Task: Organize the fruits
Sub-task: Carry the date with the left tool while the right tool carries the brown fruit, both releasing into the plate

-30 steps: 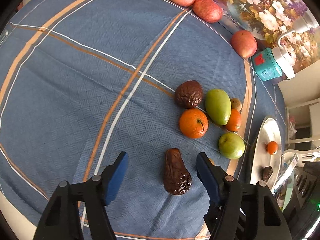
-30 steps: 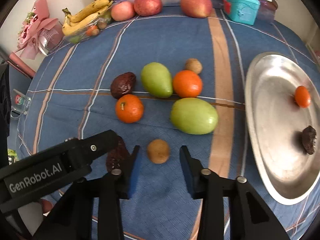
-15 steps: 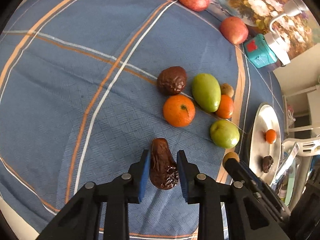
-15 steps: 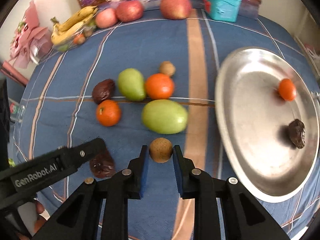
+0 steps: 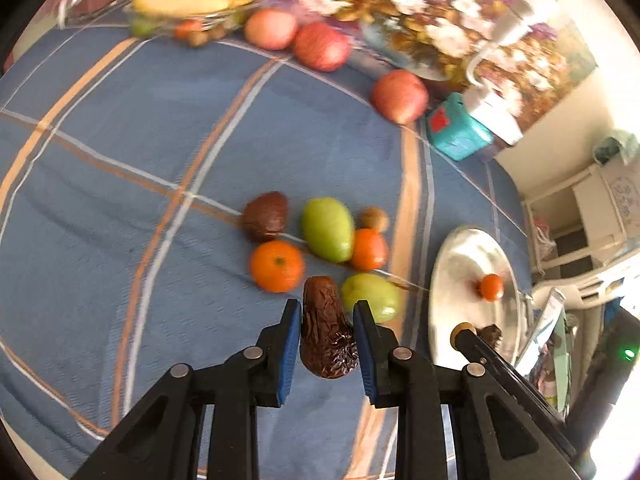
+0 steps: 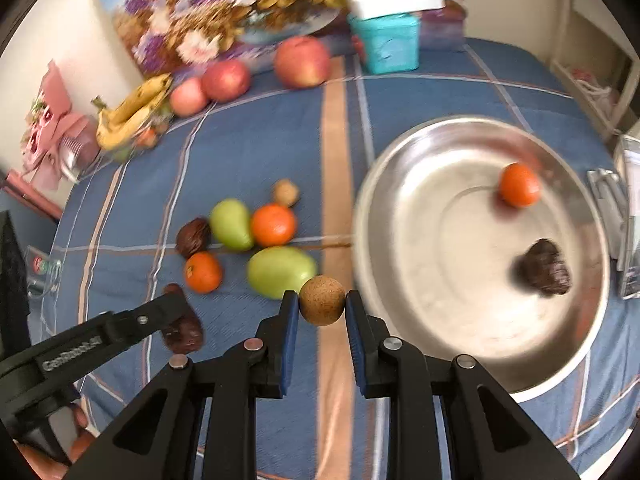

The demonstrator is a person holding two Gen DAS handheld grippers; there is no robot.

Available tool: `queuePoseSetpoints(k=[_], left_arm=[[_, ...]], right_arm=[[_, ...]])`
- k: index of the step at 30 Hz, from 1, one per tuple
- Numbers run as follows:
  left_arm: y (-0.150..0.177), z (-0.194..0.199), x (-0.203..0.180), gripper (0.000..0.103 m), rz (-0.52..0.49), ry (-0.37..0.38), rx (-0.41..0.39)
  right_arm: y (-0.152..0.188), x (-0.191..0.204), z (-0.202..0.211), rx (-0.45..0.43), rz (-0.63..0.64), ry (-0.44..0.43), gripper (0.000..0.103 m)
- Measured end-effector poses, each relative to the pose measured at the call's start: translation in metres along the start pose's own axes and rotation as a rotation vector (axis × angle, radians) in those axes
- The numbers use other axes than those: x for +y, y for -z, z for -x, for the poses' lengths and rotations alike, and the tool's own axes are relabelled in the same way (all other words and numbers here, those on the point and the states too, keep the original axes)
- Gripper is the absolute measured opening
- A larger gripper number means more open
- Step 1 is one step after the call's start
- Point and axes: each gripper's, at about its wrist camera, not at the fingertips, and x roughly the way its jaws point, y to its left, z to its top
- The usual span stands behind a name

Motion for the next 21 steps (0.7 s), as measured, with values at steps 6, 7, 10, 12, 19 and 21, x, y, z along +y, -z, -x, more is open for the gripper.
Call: queuePoseSetpoints(k=[6, 7, 10, 12, 19, 21], left_arm=[[0.003, -0.013, -0.040, 0.028, -0.108, 0.082, 0.017], [0.004, -0.016, -0.052, 0.029, -0.140, 0.097, 0.012], [0.005, -0.022, -0.076, 0.029, -0.197, 0.133, 0.003], [0.008, -0.026, -0.091, 0.029, -0.233, 0.170, -0.002], [0.012, -0.030, -0.111, 0.033, -0.311, 0.199, -0.014], [0.008, -0.031, -0.106, 0.033, -0.291, 0.188, -0.012]], right_arm=[[-0.011, -0.048, 0.005, -0.006, -0.107, 0.120, 0.025], [-0.010, -0.058, 0.010, -0.004, -0.125, 0.131, 0.025], [-0.008, -0.085, 0.015, -0.007, -0.195, 0.161, 0.025], [-0.007, -0.093, 0.018, -0.015, -0.221, 0.169, 0.025], [-0.007, -0.106, 0.021, -0.019, -0.249, 0.180, 0.025], [-0.006, -0.109, 0.022, -0.018, -0.253, 0.185, 0.025]])
